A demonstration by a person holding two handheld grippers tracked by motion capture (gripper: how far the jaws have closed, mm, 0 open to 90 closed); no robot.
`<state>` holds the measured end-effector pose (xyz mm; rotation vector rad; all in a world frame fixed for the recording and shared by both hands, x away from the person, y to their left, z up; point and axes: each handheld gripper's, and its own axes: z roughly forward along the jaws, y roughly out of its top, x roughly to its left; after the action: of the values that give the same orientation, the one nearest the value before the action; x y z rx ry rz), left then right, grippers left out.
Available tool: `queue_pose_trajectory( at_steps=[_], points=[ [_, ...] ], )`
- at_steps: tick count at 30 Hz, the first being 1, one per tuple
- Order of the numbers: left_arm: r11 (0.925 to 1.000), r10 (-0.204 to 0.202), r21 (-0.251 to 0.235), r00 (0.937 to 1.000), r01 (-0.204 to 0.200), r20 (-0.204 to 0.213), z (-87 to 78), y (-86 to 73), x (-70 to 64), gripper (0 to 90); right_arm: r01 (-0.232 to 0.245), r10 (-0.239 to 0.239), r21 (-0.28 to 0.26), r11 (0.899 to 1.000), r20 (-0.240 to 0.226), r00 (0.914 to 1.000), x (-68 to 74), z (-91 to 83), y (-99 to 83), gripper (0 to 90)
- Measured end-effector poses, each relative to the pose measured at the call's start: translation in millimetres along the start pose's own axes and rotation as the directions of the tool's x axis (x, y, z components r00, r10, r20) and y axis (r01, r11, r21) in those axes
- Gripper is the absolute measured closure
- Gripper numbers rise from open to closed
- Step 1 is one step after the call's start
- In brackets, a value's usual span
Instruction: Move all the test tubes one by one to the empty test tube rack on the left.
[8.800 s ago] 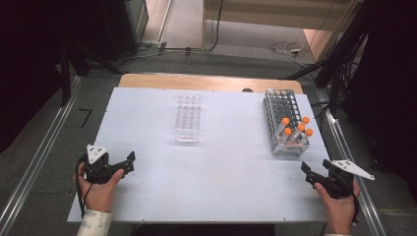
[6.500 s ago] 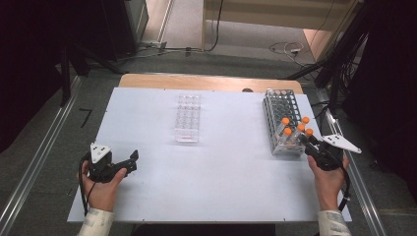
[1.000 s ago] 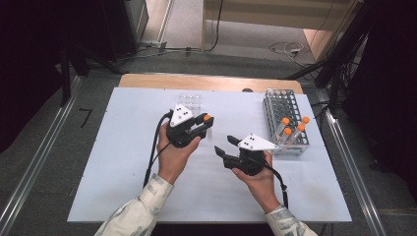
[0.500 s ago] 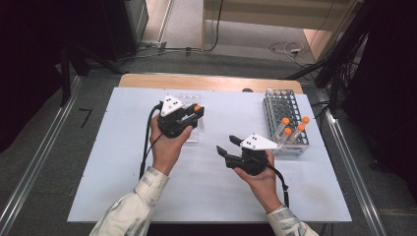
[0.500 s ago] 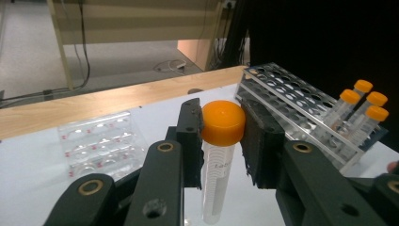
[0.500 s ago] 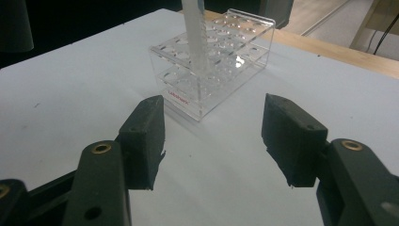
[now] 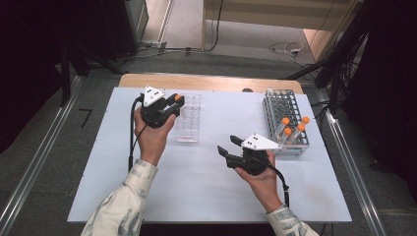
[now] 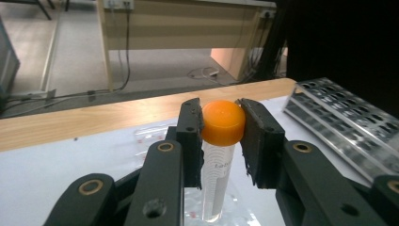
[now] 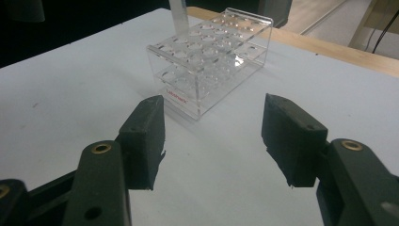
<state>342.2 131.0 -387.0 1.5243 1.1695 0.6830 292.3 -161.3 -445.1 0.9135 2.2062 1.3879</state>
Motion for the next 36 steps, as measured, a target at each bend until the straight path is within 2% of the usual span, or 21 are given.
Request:
queue_pose_trajectory(
  at_steps=[4,9,20,27,36],
  points=[
    [1.0000,0.009,0.004,0.9995,-0.009,-0.030,-0.2,-0.1,5.9,70.6,0.002,-0.002,-0.001,1.000,-0.001,1.0000,-0.1,0.1,-0.2,38.6],
    [0.9998,0.018,0.006,0.9987,-0.017,-0.047,1.3,-1.3,7.8,70.6,0.002,-0.002,-0.001,1.000,0.000,1.0000,-0.2,-0.3,-0.2,38.6],
    [0.9980,0.058,0.028,0.9964,-0.057,-0.061,8.1,-6.7,3.6,70.6,0.002,-0.002,-0.001,1.000,0.004,1.0000,-0.9,-1.1,-0.5,38.6],
    [0.9943,0.092,0.060,0.9933,-0.088,-0.070,15.1,-16.1,0.3,70.5,0.001,-0.001,0.001,1.000,0.002,1.0000,-0.4,-0.8,-0.7,38.6],
    [0.9899,0.106,0.102,0.9912,-0.098,-0.079,24.6,-30.0,-1.2,70.5,0.003,-0.003,0.005,1.000,0.001,1.0000,-0.1,-0.2,-1.3,38.6]
  ],
)
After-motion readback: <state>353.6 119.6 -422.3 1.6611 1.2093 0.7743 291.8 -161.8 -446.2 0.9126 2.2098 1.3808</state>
